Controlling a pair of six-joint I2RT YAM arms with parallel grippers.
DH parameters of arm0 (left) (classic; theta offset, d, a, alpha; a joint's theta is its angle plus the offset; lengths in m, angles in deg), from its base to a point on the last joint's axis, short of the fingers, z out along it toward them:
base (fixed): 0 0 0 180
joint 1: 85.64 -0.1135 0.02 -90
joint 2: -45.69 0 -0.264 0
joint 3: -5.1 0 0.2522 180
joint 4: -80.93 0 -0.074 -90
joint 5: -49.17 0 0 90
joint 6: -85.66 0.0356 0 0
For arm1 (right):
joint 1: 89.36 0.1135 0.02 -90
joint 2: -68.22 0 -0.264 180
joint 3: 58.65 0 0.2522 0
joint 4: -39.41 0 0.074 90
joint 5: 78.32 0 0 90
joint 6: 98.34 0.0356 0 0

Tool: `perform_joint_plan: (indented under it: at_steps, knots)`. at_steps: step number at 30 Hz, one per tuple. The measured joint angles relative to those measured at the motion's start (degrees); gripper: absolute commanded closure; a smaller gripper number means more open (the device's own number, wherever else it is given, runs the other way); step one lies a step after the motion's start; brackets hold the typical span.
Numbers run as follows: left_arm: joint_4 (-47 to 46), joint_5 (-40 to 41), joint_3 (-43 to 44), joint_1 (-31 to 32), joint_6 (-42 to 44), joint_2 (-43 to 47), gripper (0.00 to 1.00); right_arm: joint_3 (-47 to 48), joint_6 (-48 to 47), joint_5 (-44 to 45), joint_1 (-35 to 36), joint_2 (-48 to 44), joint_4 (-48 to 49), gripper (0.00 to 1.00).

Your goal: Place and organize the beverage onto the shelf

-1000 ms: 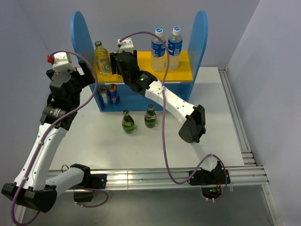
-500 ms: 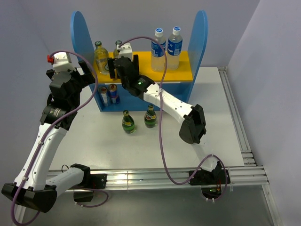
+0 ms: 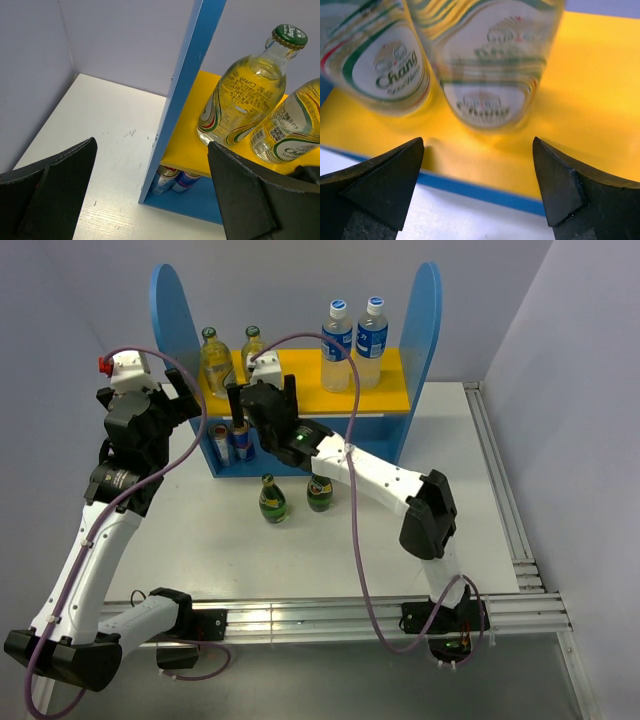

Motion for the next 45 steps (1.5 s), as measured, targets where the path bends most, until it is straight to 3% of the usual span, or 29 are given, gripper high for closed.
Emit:
perform_joint_plan:
  at_steps: [9, 15, 20, 25, 29, 35, 45]
  knots:
    - [-0.3, -0.2, -0.2, 0.0, 0.0, 0.2, 0.01, -17.1, 3.7, 4.0, 4.4, -13.0, 2.6, 0.04]
    - [-1.0, -4.4, -1.0, 1.6, 1.1, 0.7, 0.01, -35.4, 8.1, 9.9, 15.0, -29.7, 2.5, 0.04]
    - [1.5, -4.6, 0.2, 10.8, 2.5, 0.5, 0.01, -49.7, 17.4, 15.5, 25.5, -46.3, -2.8, 0.04]
    - [5.8, -1.7, -0.2, 20.9, 0.2, 2.6, 0.01, -61.0, 31.1, 18.8, 31.7, -53.1, -9.6, 0.03]
    - [8.0, 0.4, -7.5, 26.2, -5.5, 9.8, 0.01, -70.5, 37.2, 17.8, 32.1, -53.3, -12.2, 0.02]
    - [8.4, 4.9, -20.6, 34.9, -16.1, 16.7, 0.01, -72.3, 39.1, 15.7, 29.8, -52.0, -9.5, 0.01]
    - [-1.3, 8.7, -40.1, 43.4, -25.9, 11.4, 0.01, -75.2, 34.1, 8.5, 16.9, -45.9, 2.9, 0.01]
